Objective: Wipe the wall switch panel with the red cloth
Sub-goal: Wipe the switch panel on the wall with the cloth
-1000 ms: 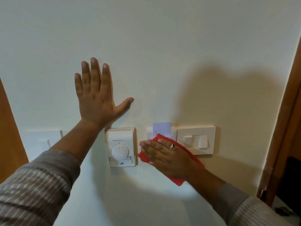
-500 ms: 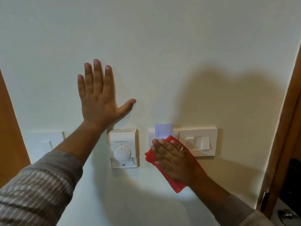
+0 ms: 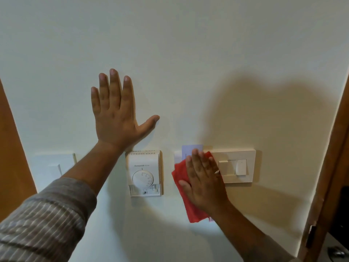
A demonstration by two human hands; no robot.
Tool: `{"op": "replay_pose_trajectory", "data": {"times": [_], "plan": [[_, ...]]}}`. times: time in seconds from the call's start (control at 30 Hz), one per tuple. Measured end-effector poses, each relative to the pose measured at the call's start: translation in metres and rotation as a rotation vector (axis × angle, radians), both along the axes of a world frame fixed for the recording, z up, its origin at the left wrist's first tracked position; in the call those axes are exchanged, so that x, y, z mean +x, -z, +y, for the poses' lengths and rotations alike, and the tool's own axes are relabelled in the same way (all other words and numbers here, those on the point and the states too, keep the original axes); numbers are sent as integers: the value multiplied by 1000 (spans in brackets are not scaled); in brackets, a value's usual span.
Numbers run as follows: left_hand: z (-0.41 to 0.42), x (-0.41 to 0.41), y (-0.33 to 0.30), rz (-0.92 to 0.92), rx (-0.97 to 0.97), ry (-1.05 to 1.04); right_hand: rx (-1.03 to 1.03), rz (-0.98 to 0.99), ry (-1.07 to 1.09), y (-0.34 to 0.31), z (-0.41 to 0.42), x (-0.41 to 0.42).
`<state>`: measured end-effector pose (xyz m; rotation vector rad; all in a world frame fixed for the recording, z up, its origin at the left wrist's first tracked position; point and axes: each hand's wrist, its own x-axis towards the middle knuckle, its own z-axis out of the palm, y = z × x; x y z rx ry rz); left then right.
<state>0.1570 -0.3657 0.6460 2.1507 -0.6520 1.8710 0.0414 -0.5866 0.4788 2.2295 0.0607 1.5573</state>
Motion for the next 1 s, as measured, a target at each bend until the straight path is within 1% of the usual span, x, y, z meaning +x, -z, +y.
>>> {"op": "replay_pose_trajectory", "data": {"times": [0.07,0.2,0.23,0.3,0.37,0.43,0.5,0.6,0.67,0.73,0.8,0.9,1.0], "plan": [[-1,0,0,-7,-2,-6,111,0,20,1,18,5],[0,1,2,-9,2,0,5,67,-14,16,29,4],[0,1,1,-10,6,2,5,98,-39,14,27,-1],[0,2,0,-8,7,0,70,141,-120,7,29,-8],[1,0,1,-6,6,1,183,123,-190,0,36,-15],[1,0,1,2,6,7,371,4,-219,-3,46,-20],[1,0,2,2,7,17,584,-162,-171,-4,52,-25],[1,1,2,11,8,22,837,-226,-112,-1,53,-34],[1,1,1,25,12,16,1012,-186,-133,-2,47,-39],[1,0,0,39,18,18,1156,-88,-163,-6,41,-43],[2,-2,-1,59,23,22,1230,-7,-197,-10,38,-45],[6,-11,-2,139,54,31,1288,84,-278,-18,40,-51],[15,-23,5,245,95,84,1405,178,-462,-26,48,-54]]}}
